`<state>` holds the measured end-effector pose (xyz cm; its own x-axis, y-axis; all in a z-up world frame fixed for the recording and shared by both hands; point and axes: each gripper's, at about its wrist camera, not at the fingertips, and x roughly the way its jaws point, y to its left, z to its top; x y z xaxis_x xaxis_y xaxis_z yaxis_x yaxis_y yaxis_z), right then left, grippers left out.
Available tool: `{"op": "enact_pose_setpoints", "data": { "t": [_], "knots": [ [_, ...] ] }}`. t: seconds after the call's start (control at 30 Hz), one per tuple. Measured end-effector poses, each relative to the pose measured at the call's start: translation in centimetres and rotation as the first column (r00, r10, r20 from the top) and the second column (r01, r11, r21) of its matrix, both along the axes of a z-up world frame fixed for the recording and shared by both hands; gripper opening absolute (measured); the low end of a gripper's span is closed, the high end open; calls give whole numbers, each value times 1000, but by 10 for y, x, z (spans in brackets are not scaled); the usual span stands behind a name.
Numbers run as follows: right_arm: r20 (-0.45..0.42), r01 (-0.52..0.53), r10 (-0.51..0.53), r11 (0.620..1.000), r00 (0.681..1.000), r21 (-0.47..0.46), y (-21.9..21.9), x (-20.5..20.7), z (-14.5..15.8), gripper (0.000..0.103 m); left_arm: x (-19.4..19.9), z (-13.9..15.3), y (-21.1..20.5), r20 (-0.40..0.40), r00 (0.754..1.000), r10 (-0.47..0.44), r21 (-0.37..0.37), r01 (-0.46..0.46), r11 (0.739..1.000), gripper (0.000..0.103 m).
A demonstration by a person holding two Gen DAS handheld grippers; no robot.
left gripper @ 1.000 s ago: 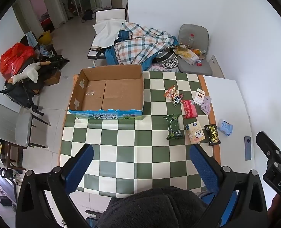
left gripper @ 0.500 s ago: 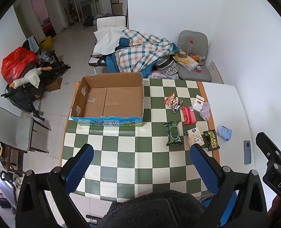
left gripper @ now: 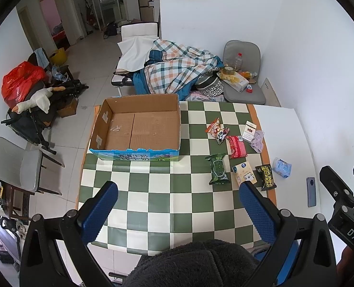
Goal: Organize soft objects
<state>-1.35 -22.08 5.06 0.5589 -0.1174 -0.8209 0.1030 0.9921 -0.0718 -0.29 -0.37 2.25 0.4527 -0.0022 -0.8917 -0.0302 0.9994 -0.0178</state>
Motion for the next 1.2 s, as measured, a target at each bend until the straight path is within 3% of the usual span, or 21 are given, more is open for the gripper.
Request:
{"op": "enact_pose_setpoints", "data": {
  "t": [1.2],
  "knots": [
    [22,-6,7,1000,1000,-6,-6,5,3,103,1,3,3,10,1000,2,-4,-2,1000,103]
  ]
}}
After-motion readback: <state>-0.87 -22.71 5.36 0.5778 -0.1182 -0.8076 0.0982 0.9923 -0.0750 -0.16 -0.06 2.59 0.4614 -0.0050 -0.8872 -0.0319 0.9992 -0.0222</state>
